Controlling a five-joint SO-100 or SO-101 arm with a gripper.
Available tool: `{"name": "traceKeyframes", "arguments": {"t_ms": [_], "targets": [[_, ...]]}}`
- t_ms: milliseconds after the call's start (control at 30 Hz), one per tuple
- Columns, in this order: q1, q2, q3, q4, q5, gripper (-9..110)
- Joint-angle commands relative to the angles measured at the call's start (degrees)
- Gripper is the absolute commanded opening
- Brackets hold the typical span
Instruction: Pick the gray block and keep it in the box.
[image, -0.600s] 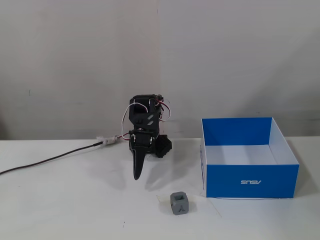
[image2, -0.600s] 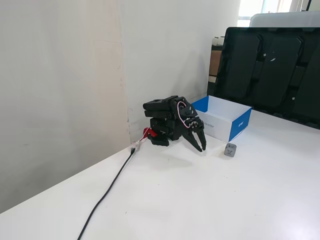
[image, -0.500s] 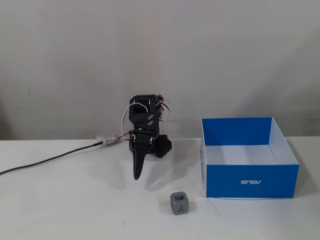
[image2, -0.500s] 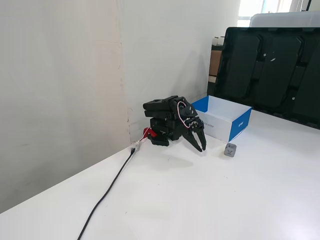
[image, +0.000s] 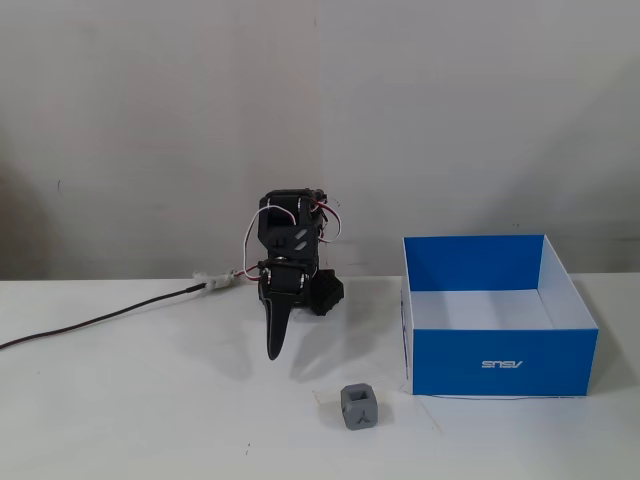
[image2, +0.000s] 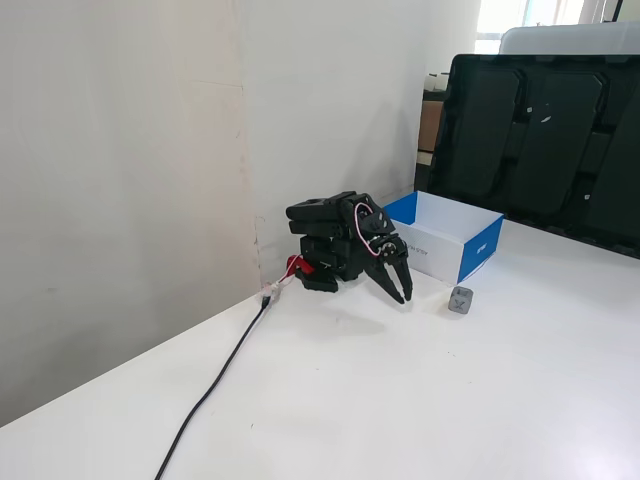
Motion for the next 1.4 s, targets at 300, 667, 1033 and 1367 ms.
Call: {"name": "traceKeyframes", "arguments": {"t_ms": [300, 667, 1033, 1367], "targets": [[-4.13, 9.40, 0.44, 0.00, -0.70, 0], [-7.91, 3.96, -10.72, -2.72, 0.88, 0], [-17.75, -47.64, -40.61, -1.41, 13.27, 0], [-24.08, -73.21, -48.52, -4.13, 18.81, 30]]}}
